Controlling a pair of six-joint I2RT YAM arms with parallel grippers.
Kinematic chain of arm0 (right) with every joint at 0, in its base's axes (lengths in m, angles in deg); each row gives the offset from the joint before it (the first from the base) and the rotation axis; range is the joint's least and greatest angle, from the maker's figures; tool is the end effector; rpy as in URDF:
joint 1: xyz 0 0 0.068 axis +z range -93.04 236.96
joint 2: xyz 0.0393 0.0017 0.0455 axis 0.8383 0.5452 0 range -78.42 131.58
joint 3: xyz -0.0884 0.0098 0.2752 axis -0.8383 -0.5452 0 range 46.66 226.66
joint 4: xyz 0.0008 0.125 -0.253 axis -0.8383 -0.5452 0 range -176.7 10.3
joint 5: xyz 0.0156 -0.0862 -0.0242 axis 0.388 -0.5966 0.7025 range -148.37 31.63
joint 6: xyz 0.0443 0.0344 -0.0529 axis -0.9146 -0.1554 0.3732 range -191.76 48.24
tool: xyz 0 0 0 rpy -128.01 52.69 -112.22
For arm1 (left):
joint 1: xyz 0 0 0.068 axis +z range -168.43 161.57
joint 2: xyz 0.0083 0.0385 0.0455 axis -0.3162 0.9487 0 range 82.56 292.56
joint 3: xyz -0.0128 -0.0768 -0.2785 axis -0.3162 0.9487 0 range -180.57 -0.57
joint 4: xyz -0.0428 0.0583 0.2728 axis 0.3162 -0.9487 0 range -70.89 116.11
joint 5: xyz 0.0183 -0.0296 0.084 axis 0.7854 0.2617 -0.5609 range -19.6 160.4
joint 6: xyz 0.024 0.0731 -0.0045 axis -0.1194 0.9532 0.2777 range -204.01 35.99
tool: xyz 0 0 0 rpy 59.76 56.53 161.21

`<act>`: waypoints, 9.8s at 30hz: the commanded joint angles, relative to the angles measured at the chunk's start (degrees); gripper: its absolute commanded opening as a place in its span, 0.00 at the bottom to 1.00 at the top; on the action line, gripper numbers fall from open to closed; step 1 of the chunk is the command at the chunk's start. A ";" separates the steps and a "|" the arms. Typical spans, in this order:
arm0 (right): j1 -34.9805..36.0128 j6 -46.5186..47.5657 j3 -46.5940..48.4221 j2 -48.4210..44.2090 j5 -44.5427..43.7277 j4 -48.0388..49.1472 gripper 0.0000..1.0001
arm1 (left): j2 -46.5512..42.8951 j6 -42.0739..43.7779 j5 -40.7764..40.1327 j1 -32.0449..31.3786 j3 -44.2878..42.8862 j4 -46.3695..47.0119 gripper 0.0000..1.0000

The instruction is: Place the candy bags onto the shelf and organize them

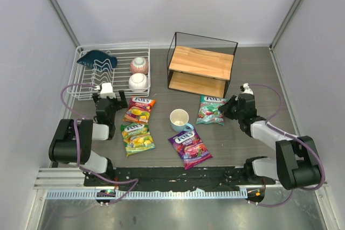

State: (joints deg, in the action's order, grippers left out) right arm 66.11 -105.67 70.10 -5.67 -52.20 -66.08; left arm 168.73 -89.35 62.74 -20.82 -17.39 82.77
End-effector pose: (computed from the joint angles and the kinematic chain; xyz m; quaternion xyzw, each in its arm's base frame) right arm 0.2647 0.0498 0.1372 0.1664 0.8731 0.2118 0.4064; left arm 0.2874 -0.0032 0.1345 -0.0618 0.7778 0.0101 0.6254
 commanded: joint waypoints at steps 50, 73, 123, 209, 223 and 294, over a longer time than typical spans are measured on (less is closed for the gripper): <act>0.08 6.49 33.76 -34.00 13.16 -43.69 0.01 | -36.16 -39.39 24.00 -3.76 -14.04 -42.44 1.00; 6.49 0.77 58.11 -0.96 -0.08 -24.35 0.01 | -43.37 -34.21 17.94 -2.53 -22.47 -62.20 1.00; 14.23 -12.67 66.82 29.55 -12.94 -14.59 0.01 | -44.16 -28.05 19.35 -2.62 -26.25 -68.70 1.00; 14.14 -1.69 67.25 24.46 -9.96 -16.43 0.01 | -42.75 -29.37 19.79 -2.18 -25.72 -69.06 1.00; 18.45 5.60 35.20 -8.74 -11.27 -21.62 0.33 | -41.44 -30.08 20.67 -2.00 -25.63 -68.53 1.00; 26.80 -6.52 -12.10 -13.78 15.45 -14.24 0.37 | -37.92 -28.85 27.87 -0.68 -27.74 -70.55 1.00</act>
State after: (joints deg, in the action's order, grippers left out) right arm 92.45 -112.56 58.84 -20.64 -35.37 -77.94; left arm 130.83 -118.44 88.82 -22.16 -43.20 11.21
